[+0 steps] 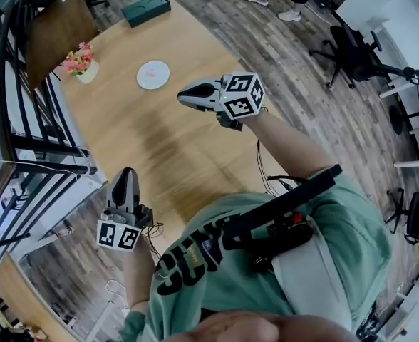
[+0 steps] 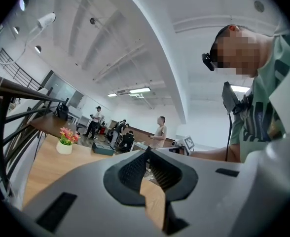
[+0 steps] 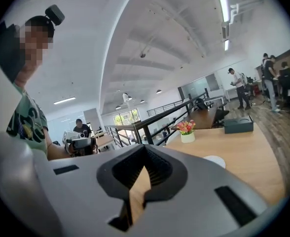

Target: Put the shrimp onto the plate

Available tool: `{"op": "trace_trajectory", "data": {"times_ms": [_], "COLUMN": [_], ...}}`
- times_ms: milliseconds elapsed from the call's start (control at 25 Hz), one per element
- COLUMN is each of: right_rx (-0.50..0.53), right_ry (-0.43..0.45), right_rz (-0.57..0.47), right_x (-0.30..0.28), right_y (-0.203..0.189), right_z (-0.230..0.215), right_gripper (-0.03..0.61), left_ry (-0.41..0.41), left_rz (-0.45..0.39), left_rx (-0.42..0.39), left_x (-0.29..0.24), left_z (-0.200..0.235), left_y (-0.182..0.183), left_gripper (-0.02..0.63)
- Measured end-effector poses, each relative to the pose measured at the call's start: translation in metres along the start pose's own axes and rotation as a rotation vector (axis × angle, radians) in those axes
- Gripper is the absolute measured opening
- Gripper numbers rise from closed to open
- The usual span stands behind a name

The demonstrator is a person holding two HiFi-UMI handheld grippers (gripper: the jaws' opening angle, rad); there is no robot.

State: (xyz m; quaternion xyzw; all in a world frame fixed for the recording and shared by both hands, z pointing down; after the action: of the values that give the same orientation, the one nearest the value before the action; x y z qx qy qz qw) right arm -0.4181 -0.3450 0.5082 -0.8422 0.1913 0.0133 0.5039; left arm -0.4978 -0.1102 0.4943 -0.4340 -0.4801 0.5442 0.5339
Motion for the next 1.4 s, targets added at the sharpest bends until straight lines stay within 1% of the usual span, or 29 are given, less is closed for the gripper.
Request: {"op": "trace_trajectory", "data": {"times_ms": [200, 280, 440, 640, 800, 960, 1200, 1280, 1400], "right_rx": [-0.065, -0.075, -0.076, -0.038, -0.011, 0.017, 0.066, 0.070, 0.079], "right_ry": [-0.005, -0.005, -0.012, -0.022, -0.024, -0.020, -0.016, -0.021, -0.022], "right_rz": [-0.068, -0.086, -0.095, -0.114, -0.130, -0.155, -0.177, -0.170, -0.145], "right_x": [-0.005, -0.007, -0.005, 0.014, 0.045, 0.085, 0.181, 0.217, 0.273], "right_y": [-0.001, 0.002, 0.008, 0.019, 0.021, 0.020, 0.015, 0.005, -0.019], "right_z": [0.053, 0.070, 0.096, 0.117, 0.124, 0.125, 0.112, 0.104, 0.093], "right_gripper": [0.006, 0.006, 0.006, 0.006, 0.006, 0.006, 0.006, 0.006, 0.006], "left_ry": [0.033, 0.046, 0.086, 0.132, 0.130, 0.099, 0.095, 0.100, 0.101], "left_rz": [-0.016, -0.019, -0.015, -0.054, -0.064, -0.068, -0.062, -0.074, -0.075], "left_rx": [0.006, 0.004, -0.016, -0.025, -0.030, -0.053, -0.094, -0.089, -0.076], "left_x": [0.074, 0.099, 0.140, 0.168, 0.160, 0.138, 0.087, 0.070, 0.043], "left_z": [0.001, 0.004, 0.012, 0.018, 0.006, -0.027, -0.109, -0.142, -0.197], "left_y": [0.019, 0.026, 0.040, 0.055, 0.060, 0.064, 0.079, 0.078, 0.065], "left_gripper": [0.032, 0.032, 0.032, 0.032, 0.032, 0.032, 0.032, 0.032, 0.032]}}
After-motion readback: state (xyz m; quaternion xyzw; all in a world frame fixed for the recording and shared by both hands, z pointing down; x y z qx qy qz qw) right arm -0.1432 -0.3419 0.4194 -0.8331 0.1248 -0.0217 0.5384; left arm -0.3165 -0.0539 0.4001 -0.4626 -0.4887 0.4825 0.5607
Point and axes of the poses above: the fingertips, and each gripper's own axes: x backward along the fingers, z to its left, y out of its top, the point moved 2 cm from there along x, backward along the fingers, and after that the axes turned 12 degrees about -x, right-handed, at the moved point
